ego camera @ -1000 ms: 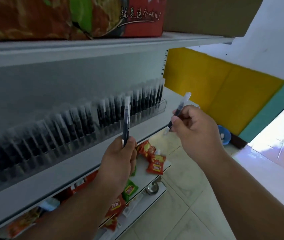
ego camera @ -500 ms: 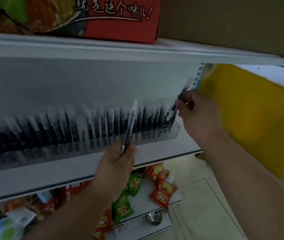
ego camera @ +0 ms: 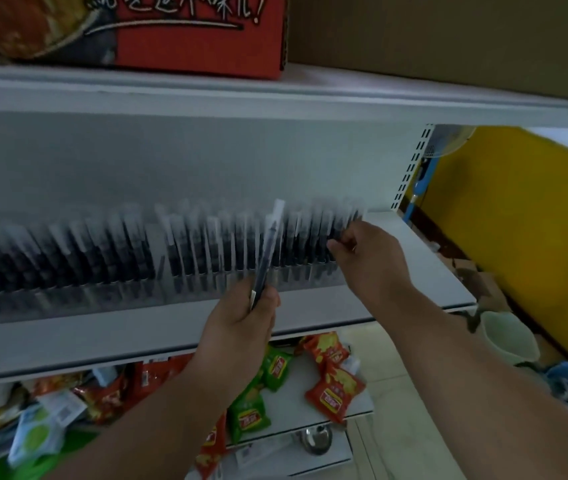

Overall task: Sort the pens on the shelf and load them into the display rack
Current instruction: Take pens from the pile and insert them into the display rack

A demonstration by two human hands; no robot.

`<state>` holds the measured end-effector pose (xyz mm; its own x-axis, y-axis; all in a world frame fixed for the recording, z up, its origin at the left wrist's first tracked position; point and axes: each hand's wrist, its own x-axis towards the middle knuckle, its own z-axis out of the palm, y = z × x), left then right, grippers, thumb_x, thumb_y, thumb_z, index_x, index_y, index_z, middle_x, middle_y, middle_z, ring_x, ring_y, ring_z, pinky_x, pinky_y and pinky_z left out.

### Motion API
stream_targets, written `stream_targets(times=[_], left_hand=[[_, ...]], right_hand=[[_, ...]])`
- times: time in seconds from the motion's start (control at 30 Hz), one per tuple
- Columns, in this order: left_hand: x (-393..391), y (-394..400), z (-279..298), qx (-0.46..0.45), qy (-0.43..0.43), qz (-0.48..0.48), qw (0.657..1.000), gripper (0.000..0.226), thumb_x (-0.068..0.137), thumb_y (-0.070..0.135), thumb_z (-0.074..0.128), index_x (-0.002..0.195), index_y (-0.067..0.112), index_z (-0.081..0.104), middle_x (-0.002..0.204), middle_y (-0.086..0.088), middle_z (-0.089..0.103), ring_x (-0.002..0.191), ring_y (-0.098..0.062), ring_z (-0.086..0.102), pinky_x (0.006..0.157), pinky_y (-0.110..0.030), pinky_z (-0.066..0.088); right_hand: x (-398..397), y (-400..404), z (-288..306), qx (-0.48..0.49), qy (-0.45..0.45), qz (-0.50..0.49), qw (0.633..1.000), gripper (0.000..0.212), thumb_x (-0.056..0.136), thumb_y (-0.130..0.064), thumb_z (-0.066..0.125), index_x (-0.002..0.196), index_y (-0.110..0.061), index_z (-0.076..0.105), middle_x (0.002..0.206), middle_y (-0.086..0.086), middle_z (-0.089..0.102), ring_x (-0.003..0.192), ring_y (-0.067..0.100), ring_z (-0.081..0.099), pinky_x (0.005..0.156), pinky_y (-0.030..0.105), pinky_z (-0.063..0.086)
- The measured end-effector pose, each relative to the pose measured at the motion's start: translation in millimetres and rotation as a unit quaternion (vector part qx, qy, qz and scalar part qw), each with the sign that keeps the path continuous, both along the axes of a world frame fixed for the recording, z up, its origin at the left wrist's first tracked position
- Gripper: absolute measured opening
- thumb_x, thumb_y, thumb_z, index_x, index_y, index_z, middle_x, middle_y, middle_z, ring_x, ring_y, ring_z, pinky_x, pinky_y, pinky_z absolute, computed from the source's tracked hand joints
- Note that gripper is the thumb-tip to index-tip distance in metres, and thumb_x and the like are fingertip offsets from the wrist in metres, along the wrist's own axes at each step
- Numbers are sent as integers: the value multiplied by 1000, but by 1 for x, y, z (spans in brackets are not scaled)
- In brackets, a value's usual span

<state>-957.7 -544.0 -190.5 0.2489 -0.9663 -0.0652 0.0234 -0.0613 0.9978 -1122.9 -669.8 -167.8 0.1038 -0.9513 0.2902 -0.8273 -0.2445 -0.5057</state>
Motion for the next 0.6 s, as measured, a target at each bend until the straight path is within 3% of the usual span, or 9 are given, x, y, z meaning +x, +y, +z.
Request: stream_targets(times=[0.1,0.17,0.3,0.37,0.43,0.5,0.6], left_hand=[[-1,-3,-1,-3,-32,-11,999,25,102,25,47,80,15,51,58,-2,36,52,-15,30,48,-28,27],[-2,-8,0,-11,-40,-14,999,24,102,25,47,82,13,52,59,-2,37,53,-16,31,49,-29,28],[-13,-19,-4,-16,-46,-30,998,22,102,25,48,85,13,54,56,3,37,52,-15,32,49,-28,29],[-22,-23,-7,-24,-78,-49,995,21,102,28,48,84,17,53,55,7,36,49,-12,32,50,-29,30],[-30,-26,-9,-37,-139,-58,988,24,101,31,46,83,16,50,57,5,35,49,-11,32,52,-31,30],[-36,-27,-10,-51,-167,-59,983,28,101,31,45,80,12,46,58,0,35,48,-11,32,52,-31,31],[-41,-30,-8,-64,-228,-55,970,29,103,31,44,76,19,43,56,3,35,44,-7,34,45,-21,27]], right_hand=[[-9,3,-2,24,-13,-11,1000,29,90,-46,65,85,-19,56,80,-7,58,73,12,54,59,28,38],[-14,10,0,11,-55,-4,998,28,89,-47,65,85,-22,56,78,-12,57,71,3,53,57,23,37],[-12,30,25,-18,-166,51,985,25,91,-47,60,80,-24,60,69,-8,60,63,2,54,53,13,38],[-8,36,40,10,-205,96,974,24,90,-46,61,81,-24,63,68,-3,62,60,4,55,57,19,44],[-6,39,47,47,-203,121,971,21,91,-39,62,84,-20,67,73,1,67,62,13,58,63,32,51],[-7,41,50,59,-195,119,972,18,93,-33,61,85,-19,67,75,2,69,60,16,59,65,36,52],[-10,42,51,51,-147,103,982,22,93,-38,61,83,-19,66,69,2,66,60,15,60,57,25,47]])
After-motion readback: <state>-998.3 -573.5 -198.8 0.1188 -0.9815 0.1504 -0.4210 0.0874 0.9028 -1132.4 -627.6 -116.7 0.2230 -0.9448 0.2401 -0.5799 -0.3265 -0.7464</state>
